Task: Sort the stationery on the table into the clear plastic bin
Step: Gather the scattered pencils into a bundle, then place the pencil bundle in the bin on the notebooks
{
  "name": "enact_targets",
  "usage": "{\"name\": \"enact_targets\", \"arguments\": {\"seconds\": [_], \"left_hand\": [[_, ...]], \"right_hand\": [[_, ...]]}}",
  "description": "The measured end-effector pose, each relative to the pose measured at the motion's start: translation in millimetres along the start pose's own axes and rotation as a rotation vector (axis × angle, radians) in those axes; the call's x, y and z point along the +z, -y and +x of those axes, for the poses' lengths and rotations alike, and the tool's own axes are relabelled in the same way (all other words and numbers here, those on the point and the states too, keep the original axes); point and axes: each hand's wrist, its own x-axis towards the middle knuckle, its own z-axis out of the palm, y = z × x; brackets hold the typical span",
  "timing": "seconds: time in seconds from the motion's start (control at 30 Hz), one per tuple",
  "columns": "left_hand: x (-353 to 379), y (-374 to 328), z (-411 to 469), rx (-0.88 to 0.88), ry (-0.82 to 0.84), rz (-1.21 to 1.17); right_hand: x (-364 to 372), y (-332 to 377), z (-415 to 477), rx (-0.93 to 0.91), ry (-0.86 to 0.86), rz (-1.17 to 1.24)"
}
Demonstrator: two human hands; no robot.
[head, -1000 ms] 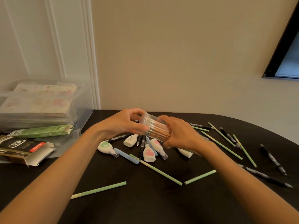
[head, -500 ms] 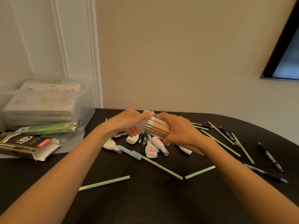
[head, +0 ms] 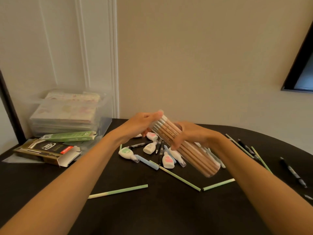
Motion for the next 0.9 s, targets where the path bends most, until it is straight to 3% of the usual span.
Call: {"name": "enact_targets", "arguments": {"seconds": [0.17,0.33,0.47,0.57,0.77,0.9], "left_hand": [[-27,10,28,-0.198,-0.147,-0.197],[-59,35,61,-0.370,-0.192,-0.164],[-86,30,84,-0.397,-0.023,-0.103],[-104,17,100,-0.396,0.100,0.108],[-156,6,116,-0.472,-0.061,0.456],[-212,14,113,-0.545,-0.112,0.597]], "right_hand": [[-4,4,52,0.055,-0.098,0.127],[-17,14,105,0.129,-0.367,0.714],[-36,44,148,0.170,-0.500,1.145],[-48,68,172,0.177,-0.500,1.213],[-74,114,199,0.289,-0.323,1.198],[-85,133,224,0.278,-0.467,0.860]]}}
